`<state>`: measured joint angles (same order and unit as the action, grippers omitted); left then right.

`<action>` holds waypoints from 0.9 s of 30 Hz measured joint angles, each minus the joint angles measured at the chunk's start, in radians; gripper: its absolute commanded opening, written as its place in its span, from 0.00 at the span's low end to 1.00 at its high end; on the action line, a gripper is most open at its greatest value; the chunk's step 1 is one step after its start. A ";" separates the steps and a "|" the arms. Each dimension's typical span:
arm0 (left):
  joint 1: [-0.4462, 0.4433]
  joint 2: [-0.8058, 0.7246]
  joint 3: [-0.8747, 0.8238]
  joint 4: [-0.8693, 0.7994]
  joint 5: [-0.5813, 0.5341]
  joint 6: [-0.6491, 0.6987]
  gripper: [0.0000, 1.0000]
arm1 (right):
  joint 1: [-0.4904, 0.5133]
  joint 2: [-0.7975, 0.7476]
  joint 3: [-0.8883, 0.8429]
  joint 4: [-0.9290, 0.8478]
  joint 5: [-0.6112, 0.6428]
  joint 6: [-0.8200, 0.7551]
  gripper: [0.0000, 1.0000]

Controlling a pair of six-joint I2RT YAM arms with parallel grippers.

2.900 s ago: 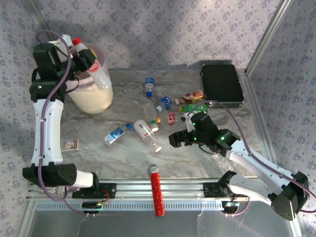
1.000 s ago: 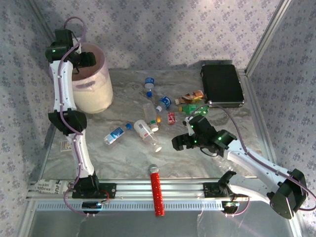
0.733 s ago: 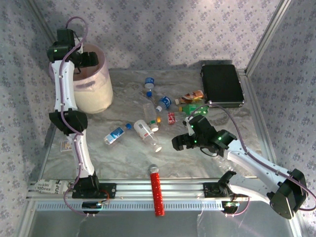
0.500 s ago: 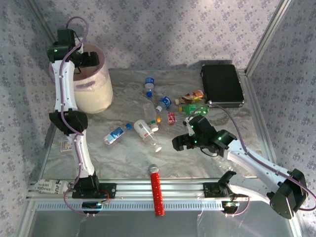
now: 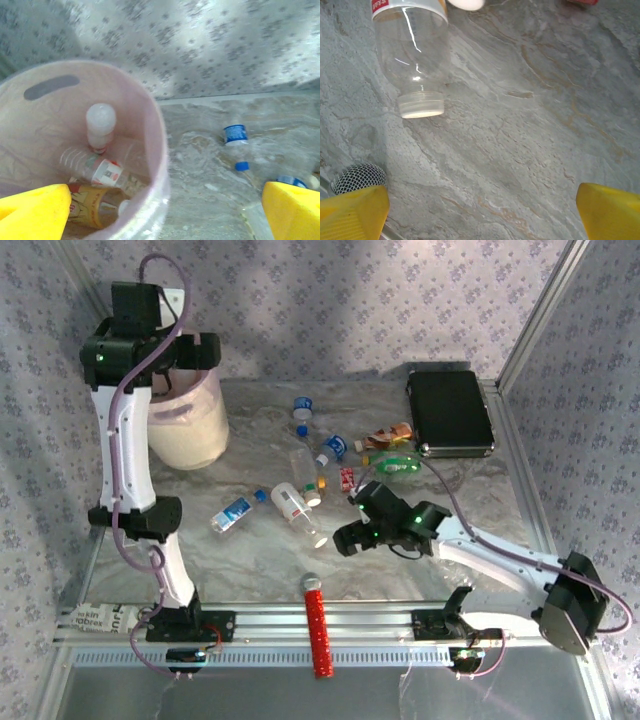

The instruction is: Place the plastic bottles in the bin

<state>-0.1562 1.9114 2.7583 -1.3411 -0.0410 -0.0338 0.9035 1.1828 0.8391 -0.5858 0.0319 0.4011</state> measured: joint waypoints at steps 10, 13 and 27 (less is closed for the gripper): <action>-0.075 -0.447 -0.728 0.290 -0.038 -0.016 0.95 | 0.090 0.226 0.120 0.059 0.045 0.005 0.91; -0.075 -0.546 -0.883 0.361 -0.030 -0.042 0.96 | 0.092 0.291 0.150 0.070 0.044 0.004 0.91; -0.191 -0.946 -1.555 0.578 -0.007 -0.317 0.96 | 0.125 0.590 0.330 0.148 0.044 -0.064 0.94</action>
<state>-0.3470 0.9649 1.2037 -0.7628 -0.0479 -0.3511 1.0283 1.7729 1.1694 -0.4374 0.0757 0.3367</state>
